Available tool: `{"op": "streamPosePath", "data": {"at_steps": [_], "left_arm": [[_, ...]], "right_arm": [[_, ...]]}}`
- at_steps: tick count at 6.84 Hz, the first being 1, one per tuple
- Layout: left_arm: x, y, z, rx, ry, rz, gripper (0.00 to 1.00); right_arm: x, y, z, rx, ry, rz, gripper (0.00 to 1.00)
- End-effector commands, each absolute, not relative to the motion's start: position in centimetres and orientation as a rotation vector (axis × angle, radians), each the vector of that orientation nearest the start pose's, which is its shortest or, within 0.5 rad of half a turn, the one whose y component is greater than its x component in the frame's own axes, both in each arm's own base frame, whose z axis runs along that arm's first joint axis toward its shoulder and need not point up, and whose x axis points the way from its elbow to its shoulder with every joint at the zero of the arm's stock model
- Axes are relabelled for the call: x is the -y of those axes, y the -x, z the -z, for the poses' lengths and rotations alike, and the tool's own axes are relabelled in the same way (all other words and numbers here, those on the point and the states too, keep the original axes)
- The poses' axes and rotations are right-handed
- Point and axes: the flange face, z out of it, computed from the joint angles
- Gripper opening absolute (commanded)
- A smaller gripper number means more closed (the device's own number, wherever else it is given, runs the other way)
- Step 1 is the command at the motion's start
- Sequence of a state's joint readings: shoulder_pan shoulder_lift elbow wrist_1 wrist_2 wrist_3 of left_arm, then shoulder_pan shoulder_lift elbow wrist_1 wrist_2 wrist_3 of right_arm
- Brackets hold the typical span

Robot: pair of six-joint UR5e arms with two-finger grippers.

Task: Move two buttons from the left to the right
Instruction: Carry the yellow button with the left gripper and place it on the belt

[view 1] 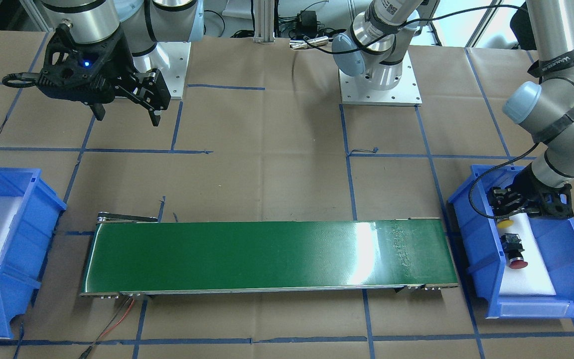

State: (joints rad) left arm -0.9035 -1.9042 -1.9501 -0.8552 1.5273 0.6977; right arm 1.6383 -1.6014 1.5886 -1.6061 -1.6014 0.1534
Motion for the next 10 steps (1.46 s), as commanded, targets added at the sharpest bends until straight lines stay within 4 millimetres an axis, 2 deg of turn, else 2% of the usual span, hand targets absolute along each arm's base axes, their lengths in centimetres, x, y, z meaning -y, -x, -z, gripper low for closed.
{"op": "streamPosePath", "data": {"at_steps": [1, 3, 5, 6, 7, 8, 9, 10], "left_arm": [[50.8, -22.5, -22.0, -3.16, -0.03, 0.074, 0.21], [52.2, -23.4, -27.2, -3.135, -0.036, 0.119, 0.21], [53.6, -24.5, -35.7, -3.169, -0.039, 0.058, 0.21], [54.9, -25.4, -38.1, -3.183, -0.043, 0.023, 0.21], [55.3, -25.7, -39.1, -3.2, -0.048, -0.027, 0.21], [56.1, -25.1, -40.3, -3.188, -0.082, 0.0, 0.21], [57.3, -22.5, -40.6, -3.18, -0.155, 0.008, 0.21], [59.1, -18.1, -40.9, -3.166, -0.262, 0.026, 0.21]], "right_arm": [[47.2, -16.2, -49.8, -3.163, -0.137, 0.083, 1.0], [47.4, -16.3, -49.8, -3.161, -0.137, 0.082, 1.0], [47.4, -16.3, -49.8, -3.162, -0.137, 0.085, 1.0], [47.4, -16.3, -49.7, -3.163, -0.13, 0.08, 1.0], [47.4, -16.3, -49.7, -3.164, -0.123, 0.078, 1.0], [47.4, -16.3, -49.8, -3.163, -0.123, 0.082, 1.0], [47.5, -16.2, -49.8, -3.165, -0.125, 0.085, 1.0], [47.5, -16.2, -49.8, -3.163, -0.125, 0.082, 1.0]]}}
